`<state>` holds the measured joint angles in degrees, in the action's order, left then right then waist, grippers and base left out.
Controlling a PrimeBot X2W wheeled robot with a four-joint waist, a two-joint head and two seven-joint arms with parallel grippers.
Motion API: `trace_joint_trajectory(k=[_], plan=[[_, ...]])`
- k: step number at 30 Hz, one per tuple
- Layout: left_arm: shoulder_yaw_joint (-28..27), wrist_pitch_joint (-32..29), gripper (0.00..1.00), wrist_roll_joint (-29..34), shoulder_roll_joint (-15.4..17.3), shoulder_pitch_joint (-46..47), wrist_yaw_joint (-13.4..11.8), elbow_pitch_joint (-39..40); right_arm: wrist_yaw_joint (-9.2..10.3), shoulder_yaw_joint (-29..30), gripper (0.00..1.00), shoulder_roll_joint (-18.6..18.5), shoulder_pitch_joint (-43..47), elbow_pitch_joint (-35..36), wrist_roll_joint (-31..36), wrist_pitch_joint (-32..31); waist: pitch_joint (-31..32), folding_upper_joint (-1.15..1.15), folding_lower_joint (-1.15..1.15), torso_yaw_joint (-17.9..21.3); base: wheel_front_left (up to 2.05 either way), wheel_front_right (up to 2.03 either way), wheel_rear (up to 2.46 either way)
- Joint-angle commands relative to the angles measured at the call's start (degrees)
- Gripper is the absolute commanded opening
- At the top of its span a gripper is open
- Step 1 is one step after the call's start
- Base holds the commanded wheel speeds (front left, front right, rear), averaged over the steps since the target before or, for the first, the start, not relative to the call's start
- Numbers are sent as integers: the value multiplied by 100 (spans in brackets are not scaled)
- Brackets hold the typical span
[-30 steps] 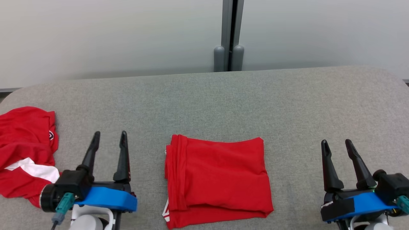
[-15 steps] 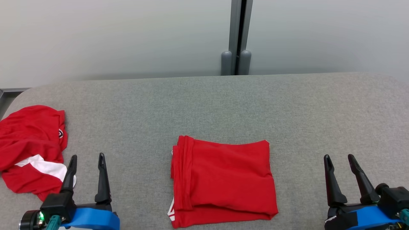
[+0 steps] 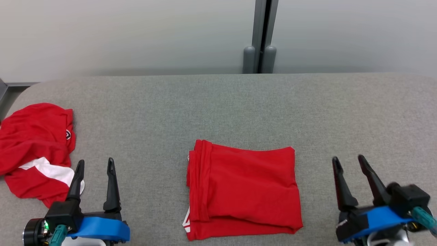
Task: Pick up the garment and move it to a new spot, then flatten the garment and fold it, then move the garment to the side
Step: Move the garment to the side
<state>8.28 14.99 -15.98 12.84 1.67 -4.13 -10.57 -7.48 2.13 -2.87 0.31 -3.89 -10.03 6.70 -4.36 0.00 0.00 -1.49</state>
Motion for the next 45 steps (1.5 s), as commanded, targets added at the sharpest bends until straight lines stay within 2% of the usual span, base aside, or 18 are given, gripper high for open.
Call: trace_joint_trajectory(k=[1, 6, 12, 20, 28, 29, 30, 31, 37, 45], plan=[[-21, 26, 100, 54, -4, 95, 14, 7, -4, -71, 100, -4, -183, 7, -53, -55, -58, 0, 0, -28, 0, 0, 0], [-51, 26, 100, 127, -98, 218, 88, 38, -4, -454, 100, -4, -620, -295, -19, -445, -265, 0, 0, -111, 0, 0, 0], [-67, 26, 100, 210, -224, 385, 198, -20, -4, -663, 100, -7, -943, -1218, 18, -863, -492, 0, 0, -305, 0, 0, 0], [-158, 27, 100, 301, -362, 504, 316, -84, -4, -794, 100, -7, -1069, -2193, -146, -720, -675, 0, 0, -496, 0, 0, 0], [-298, 27, 100, 400, -488, 521, 427, -166, -11, -1290, 100, 26, -946, -2886, -536, -761, -692, 0, 0, -521, 0, 0, 0], [-303, 27, 100, 409, -506, 528, 446, -171, -13, -1364, 38, 40, -959, -2923, -624, -715, -697, 0, 0, -521, 0, 0, 0], [-310, 27, 100, 418, -516, 539, 464, -177, -17, -1406, 15, 48, -993, -2946, -687, -674, -703, 0, 0, -518, 0, 0, 0], [-323, 27, 100, 437, -525, 549, 461, -175, -18, -1429, 0, 51, -1051, -2957, -726, -628, -717, 0, 0, -508, 0, 0, 0], [-406, 27, 100, 495, -601, 638, 526, -72, 4, -1007, 0, -58, -1546, -2891, -428, -242, -888, 0, 0, -353, 0, 0, 0], [-459, 26, 100, 612, -672, 1030, 658, 205, -1, -547, 0, -725, -2189, -2411, -62, -143, -1394, 0, 0, 156, 0, 0, 0]])
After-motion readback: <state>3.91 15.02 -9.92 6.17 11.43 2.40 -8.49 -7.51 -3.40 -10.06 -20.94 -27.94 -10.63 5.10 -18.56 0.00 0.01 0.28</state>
